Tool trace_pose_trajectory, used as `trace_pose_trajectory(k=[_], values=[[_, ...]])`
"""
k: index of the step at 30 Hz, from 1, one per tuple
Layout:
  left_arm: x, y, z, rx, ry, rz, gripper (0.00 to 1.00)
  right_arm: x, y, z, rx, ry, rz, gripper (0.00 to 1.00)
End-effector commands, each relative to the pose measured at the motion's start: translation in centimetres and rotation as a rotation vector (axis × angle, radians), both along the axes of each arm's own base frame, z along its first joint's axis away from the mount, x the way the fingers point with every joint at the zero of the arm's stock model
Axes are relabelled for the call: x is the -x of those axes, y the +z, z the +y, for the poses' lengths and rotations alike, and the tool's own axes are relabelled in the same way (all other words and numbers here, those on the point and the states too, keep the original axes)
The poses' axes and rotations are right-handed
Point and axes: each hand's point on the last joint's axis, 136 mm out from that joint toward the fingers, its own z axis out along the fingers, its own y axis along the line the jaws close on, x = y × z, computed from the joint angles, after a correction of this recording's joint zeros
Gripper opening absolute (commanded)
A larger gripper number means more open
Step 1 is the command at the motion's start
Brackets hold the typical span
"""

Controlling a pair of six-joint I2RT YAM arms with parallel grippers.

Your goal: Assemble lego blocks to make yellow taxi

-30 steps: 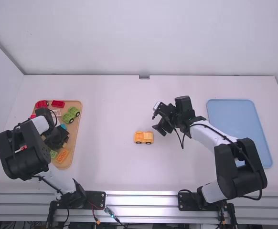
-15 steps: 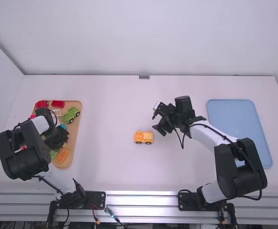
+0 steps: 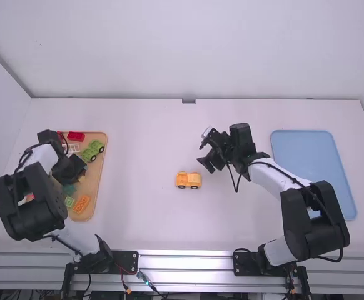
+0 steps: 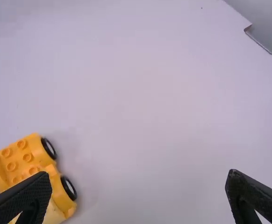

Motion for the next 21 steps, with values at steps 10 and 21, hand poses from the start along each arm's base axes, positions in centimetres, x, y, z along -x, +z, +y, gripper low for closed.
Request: trace_pose_trajectory(k=[10, 21], values=[[-7.0, 11.1, -8.8, -0.151, -0.555, -0.387, 0.02, 0.0, 5.4, 3.4, -0.328, -0.024, 0.177, 0.99], [-9.1, 13.0, -22.6, -0.283, -1.153, -0.603, 0.02, 0.7, 10.4, 5.8, -0.529, 0.096, 0.244, 1.0]])
